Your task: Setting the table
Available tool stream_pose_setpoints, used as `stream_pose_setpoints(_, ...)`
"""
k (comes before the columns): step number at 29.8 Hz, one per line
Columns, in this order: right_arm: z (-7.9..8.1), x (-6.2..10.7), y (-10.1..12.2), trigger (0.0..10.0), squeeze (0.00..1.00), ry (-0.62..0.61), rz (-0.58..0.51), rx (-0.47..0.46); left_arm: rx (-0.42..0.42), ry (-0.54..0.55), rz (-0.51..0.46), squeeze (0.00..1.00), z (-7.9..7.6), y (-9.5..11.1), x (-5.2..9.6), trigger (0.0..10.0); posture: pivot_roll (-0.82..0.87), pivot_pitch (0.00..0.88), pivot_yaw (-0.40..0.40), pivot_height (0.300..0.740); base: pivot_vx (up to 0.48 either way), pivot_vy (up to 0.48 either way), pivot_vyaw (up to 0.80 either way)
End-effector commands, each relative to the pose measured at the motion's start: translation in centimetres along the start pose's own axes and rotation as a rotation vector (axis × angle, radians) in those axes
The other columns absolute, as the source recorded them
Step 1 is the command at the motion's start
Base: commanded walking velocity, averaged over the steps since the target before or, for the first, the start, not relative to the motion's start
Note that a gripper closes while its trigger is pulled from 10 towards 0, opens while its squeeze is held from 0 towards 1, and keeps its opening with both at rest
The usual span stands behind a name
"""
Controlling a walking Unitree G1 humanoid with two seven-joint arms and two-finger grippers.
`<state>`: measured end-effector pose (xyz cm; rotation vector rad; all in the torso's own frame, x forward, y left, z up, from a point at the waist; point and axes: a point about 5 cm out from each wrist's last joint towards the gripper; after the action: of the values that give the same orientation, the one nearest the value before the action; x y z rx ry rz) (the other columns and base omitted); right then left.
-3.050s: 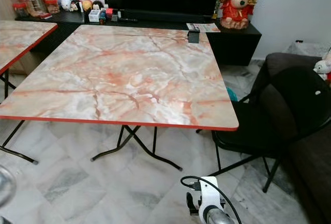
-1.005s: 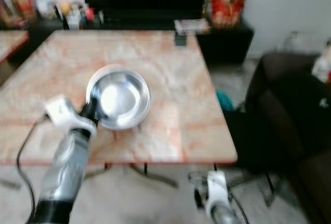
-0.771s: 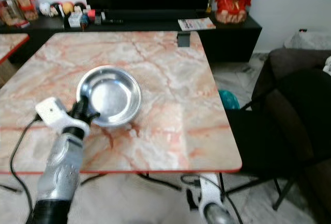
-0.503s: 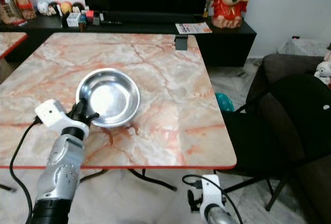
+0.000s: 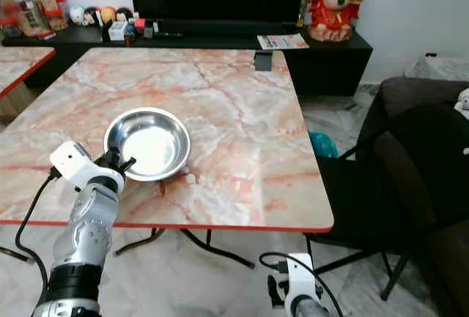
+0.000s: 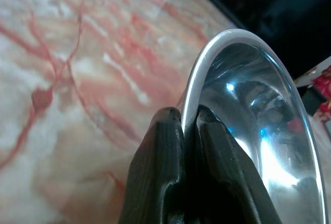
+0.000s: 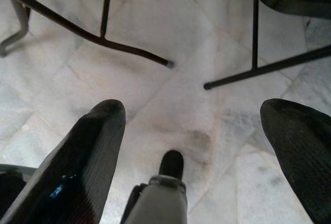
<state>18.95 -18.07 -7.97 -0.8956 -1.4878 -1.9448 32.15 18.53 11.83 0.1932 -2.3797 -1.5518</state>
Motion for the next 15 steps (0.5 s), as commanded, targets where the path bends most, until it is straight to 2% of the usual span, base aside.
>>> stream_pose_setpoints(1, -0.4, 0.1, -0.4, 10.0, 0.00, -0.020, 0.011, -0.016, 0.026, 0.024, 0.040, 0.00, -0.1, -0.1, -0.3, 10.0, 0.04, 0.003, -0.006, 0.732, 0.000, 0.000, 0.00)
stream_pose_setpoints(4, -0.9, 0.4, -1.3, 10.0, 0.00, -0.042, 0.032, -0.018, 0.053, 0.085, 0.121, 0.00, 0.5, -0.9, -0.4, 10.0, 0.04, 0.004, -0.006, 0.732, 0.000, 0.000, 0.00)
stream_pose_setpoints(9, -1.2, 0.5, -1.6, 10.0, 0.00, -0.053, 0.038, -0.025, 0.050, 0.104, 0.131, 0.00, 0.9, -1.2, -0.3, 10.0, 0.04, 0.008, -0.006, 0.732, 0.000, 0.000, 0.00)
stream_pose_setpoints(10, -1.3, 0.5, -1.5, 10.0, 0.00, -0.057, 0.037, -0.027, 0.080, 0.141, 0.158, 0.00, 1.3, -1.5, -0.2, 10.0, 0.04, 0.008, -0.006, 0.732, 0.000, 0.000, 0.00)
stream_pose_setpoints(15, -1.3, 0.5, -1.3, 10.0, 0.00, -0.059, 0.034, -0.030, 0.117, 0.200, 0.231, 0.00, 1.9, -2.1, 0.5, 10.0, 0.05, 0.007, -0.007, 0.732, 0.000, 0.000, 0.00)
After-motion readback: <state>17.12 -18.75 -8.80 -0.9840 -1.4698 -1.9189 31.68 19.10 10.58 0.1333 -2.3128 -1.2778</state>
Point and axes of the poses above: a point about 5 cm out from each wrist's last joint towards the gripper, its own x axis pointing back from the gripper into the wrist, its own y axis along the axis of the wrist's last joint, z = x × y, and after that the axes turned 14 degrees about -x, right-handed
